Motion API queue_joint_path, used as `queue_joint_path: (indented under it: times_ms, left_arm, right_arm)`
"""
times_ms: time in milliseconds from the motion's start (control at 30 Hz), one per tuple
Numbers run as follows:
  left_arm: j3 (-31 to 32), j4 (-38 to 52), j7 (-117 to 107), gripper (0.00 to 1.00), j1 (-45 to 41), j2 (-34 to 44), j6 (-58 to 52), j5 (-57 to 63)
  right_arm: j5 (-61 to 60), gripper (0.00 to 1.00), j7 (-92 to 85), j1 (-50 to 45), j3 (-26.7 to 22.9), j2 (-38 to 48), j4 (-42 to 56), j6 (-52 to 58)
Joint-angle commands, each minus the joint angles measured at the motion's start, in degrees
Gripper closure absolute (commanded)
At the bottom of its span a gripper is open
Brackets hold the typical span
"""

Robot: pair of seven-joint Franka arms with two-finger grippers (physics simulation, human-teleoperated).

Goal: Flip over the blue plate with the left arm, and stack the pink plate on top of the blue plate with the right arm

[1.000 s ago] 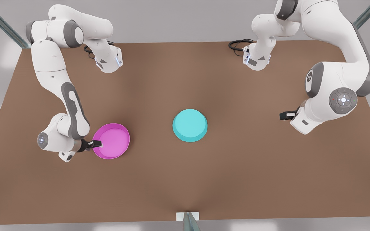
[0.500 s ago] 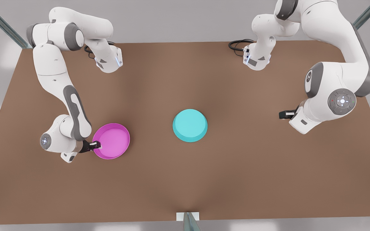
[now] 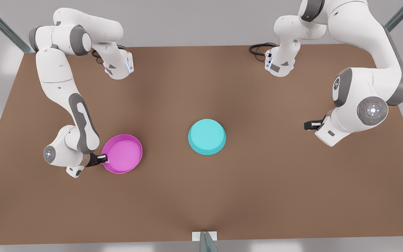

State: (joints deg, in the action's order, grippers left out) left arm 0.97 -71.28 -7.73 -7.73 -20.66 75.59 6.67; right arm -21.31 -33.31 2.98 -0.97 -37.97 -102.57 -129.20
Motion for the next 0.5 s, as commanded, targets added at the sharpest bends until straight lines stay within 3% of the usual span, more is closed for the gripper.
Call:
queue_joint_path:
  times_ms: [0, 467]
  left_arm:
    - [0.00, 0.00, 0.00, 0.00, 0.00, 0.01, -0.01, 0.10]
    - [0.00, -0.09, -0.09, 0.00, 0.00, 0.01, -0.01, 0.19]
  right_arm:
    - [0.04, 0.77, 0.00, 0.00, 0.01, 0.00, 0.00, 0.00]
    - [-0.14, 0.79, -2.20, -0.35, 0.01, 0.26, 0.18, 0.09]
